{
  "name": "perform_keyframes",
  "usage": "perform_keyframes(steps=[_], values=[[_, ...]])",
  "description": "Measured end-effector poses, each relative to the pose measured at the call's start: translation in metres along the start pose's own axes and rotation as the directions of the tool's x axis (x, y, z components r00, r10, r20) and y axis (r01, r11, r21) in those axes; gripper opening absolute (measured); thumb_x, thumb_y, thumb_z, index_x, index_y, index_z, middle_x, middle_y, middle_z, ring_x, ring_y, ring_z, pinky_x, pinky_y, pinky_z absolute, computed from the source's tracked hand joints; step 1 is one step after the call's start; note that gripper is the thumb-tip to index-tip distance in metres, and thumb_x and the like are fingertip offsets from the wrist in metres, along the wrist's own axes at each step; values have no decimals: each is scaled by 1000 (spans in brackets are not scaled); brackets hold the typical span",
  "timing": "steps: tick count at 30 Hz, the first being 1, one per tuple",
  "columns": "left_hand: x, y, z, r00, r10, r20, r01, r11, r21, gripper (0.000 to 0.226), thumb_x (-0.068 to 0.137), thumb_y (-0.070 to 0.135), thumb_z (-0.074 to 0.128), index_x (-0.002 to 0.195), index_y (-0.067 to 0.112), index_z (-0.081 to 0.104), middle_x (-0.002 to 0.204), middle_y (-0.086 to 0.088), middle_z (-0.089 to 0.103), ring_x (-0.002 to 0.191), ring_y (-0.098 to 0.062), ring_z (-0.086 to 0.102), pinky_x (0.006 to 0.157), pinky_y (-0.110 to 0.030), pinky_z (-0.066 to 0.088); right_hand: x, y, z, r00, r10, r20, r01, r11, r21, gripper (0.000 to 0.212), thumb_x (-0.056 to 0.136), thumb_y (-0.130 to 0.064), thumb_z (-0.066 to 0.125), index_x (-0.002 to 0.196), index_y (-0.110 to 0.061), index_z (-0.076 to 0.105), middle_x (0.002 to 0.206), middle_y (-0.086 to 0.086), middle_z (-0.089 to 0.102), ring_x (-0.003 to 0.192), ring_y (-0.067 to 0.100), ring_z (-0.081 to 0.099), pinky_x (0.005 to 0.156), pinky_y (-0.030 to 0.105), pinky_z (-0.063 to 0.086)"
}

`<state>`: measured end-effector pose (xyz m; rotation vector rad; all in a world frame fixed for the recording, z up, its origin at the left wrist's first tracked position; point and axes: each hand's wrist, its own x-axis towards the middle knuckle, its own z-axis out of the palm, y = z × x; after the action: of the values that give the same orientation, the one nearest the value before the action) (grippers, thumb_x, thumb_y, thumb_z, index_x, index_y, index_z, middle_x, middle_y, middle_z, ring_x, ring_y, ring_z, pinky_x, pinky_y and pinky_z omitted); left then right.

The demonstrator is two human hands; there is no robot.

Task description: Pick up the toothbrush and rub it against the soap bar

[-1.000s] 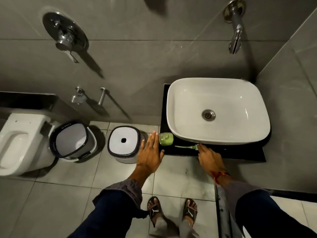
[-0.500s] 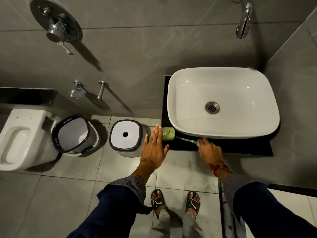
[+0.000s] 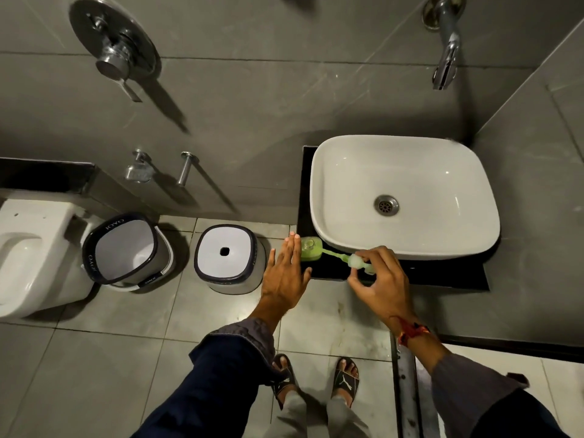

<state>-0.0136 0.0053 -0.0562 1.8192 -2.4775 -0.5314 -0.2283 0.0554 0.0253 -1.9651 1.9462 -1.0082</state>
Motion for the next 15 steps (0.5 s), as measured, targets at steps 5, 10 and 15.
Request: perform_keyframes(steps=[5, 10, 15], values=[[1, -1, 0, 1000, 3, -1, -3, 999, 33, 78, 100, 53, 25, 156, 9, -5, 167, -9, 1, 153, -22, 2, 122, -51, 17, 21, -18, 2, 999, -36, -3, 36, 999, -2, 23, 74, -18, 69, 96, -10, 67, 90, 3, 60, 82, 19, 59, 67, 30, 52], [1, -1, -1, 1000, 4, -8, -4, 999, 42, 78, 101, 52, 28, 156, 8, -4, 167, -10, 3, 153, -24, 3, 122, -49, 15, 30, -22, 9, 996, -57, 73, 59, 998, -25, 24, 75, -20, 67, 96, -10, 66, 91, 4, 58, 82, 19, 57, 68, 30, 52], [2, -2, 2, 1000, -2, -12, 2, 1000, 9, 78, 100, 51, 30, 156, 9, -5, 167, -9, 3, 153, -24, 3, 122, -49, 15, 37, -23, 17, 988, -31, 153, 38, 998, -42, 26, 74, -21, 66, 98, -11, 65, 93, 3, 57, 85, 19, 58, 66, 32, 53]])
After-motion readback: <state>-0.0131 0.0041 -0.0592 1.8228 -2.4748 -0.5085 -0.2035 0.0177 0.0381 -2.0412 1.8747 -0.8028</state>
